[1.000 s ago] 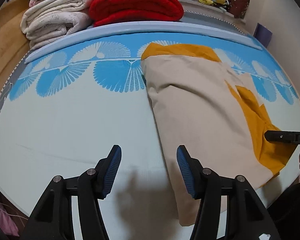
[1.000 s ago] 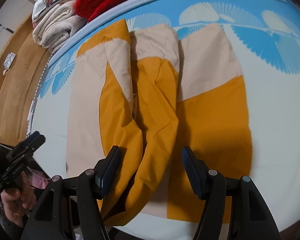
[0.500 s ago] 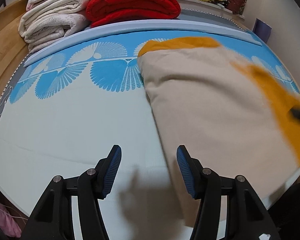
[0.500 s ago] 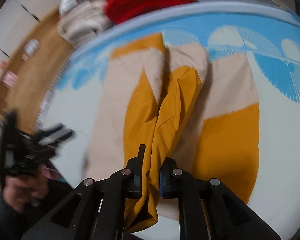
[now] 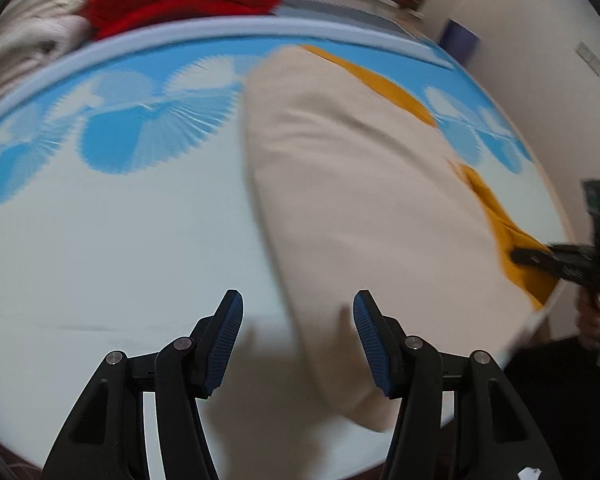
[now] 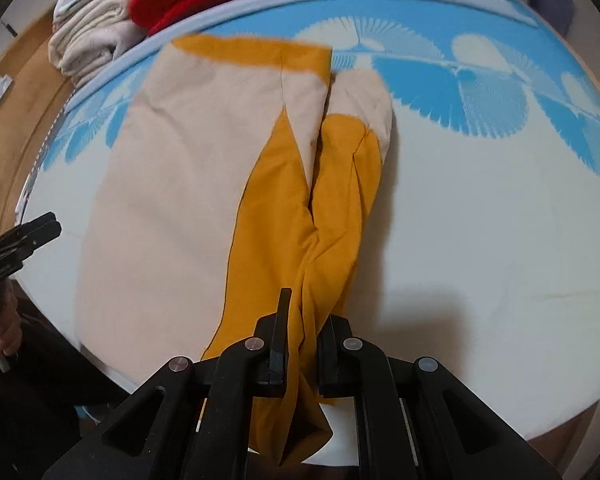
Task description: Fold large clothes
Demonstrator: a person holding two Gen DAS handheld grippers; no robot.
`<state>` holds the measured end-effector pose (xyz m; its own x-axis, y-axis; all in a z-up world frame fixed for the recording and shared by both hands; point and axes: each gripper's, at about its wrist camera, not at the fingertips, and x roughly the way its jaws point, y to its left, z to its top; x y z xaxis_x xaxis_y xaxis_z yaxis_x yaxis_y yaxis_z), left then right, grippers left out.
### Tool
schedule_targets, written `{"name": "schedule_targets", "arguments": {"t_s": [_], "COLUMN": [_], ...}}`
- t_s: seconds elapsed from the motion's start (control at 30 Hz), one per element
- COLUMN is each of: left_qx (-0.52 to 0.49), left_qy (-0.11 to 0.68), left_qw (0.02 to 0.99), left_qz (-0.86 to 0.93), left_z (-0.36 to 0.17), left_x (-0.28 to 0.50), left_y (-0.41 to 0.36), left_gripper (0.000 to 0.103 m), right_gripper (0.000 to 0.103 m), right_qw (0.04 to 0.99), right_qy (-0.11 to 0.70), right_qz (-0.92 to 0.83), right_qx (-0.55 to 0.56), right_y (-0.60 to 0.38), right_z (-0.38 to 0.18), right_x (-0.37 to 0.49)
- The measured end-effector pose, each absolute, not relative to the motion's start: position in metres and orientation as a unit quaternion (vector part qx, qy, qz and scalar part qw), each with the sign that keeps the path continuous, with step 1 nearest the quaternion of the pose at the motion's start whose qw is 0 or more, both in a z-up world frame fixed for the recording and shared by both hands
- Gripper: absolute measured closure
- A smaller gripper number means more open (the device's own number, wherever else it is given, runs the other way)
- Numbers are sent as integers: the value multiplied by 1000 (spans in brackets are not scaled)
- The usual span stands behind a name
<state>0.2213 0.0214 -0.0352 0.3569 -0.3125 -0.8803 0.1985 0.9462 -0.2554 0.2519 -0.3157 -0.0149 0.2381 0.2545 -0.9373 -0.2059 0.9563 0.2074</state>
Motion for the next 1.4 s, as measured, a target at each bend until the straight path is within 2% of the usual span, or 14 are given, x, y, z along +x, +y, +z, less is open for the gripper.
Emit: {"name": "schedule_targets", "arguments": {"t_s": [0.1,0.13,0.2,0.27,0.33,0.43,0.47,0.53,0.73,0.87,1.0,1.1,1.17,1.4], "left_qx": [-29,2,38,30,8,2,9,44,52,49,0,-59,-96,-219], "left_qy": [587,614,642,637,634,627,627,636,642,638,621,612,616,638], "left_qw": [785,767,748,751,753,754,753,746,740,744,760,770,767,727], "left_qz": [-196,-188,-166,-168,-175,-193,-198,-194,-192,-193,-190,-171,-152,-132], "left_z": [-55,-72,-92,-89,-82,-75,-74,-82,-85,-82,-69,-66,-70,-108], "left_x": [219,218,216,218,219,216,215,210,211,214,227,239,248,287], "left_y": [3,-4,-9,-8,-4,-4,-6,-15,-19,-15,-2,12,18,31], "left_gripper": [49,44,43,42,44,47,47,41,38,38,41,39,36,27], "right_gripper": [92,92,83,61,59,62,80,88,88,88,87,65,24,23], "right_qw": [777,771,746,733,732,723,719,707,698,697,786,832,817,718], "right_qy": [607,615,648,665,664,667,670,681,693,690,613,547,558,687], "right_qz": [164,164,152,143,144,176,180,179,149,17,51,84,116,104], "right_qx": [34,31,12,-7,-35,-39,-47,-64,-97,-194,-59,38,92,42], "right_y": [-312,-316,-317,-314,-311,-311,-311,-312,-313,-330,-351,-351,-342,-300], "right_z": [-19,-27,-50,-60,-60,-60,-63,-73,-82,-90,-39,-11,-21,-104], "right_x": [258,257,256,252,247,239,236,232,233,241,258,263,268,292]}}
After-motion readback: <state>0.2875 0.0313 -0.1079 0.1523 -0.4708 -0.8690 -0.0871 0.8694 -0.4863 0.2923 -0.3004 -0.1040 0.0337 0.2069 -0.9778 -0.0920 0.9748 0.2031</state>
